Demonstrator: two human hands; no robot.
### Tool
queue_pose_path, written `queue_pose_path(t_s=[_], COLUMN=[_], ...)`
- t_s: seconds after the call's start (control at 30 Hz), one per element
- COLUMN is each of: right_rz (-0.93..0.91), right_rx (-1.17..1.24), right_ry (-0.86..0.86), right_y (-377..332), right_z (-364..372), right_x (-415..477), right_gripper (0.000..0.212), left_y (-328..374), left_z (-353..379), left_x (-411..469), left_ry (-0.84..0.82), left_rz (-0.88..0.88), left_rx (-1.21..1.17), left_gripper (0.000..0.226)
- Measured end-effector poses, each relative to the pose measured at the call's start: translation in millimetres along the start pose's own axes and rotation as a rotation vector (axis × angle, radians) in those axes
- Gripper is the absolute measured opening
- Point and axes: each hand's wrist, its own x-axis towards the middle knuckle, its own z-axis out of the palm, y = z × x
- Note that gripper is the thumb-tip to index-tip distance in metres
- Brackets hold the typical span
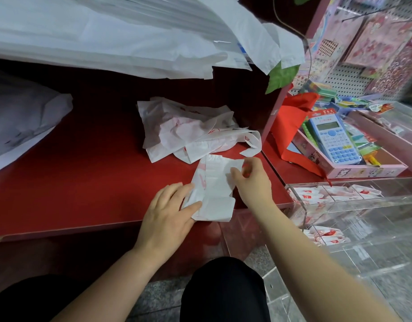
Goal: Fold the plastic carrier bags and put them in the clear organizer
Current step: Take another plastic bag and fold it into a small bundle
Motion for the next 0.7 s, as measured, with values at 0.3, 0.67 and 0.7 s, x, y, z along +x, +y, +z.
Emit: queue_pose_path(t_s=[0.3, 0.67, 0.7], right_rz=[0.128, 0.149, 0.154], right_rx=[0.704, 0.588, 0.563], right_ry=[0.021, -0.157, -0.128], right_y=[25, 13, 15], right_z=[-19, 3, 3], right_x=[-79, -83, -83], right_gripper=[0.017, 0.028, 0.027], left_y=[0, 2, 1], left_z=[4, 5, 5], left_x=[-2, -2, -3], left_ry=[-0.064, -0.022, -0.005], left_rz=[0.031, 0.031, 0.034], left_rx=[0.016, 0.048, 0.041], left_gripper=[0.034, 0.033, 0.033])
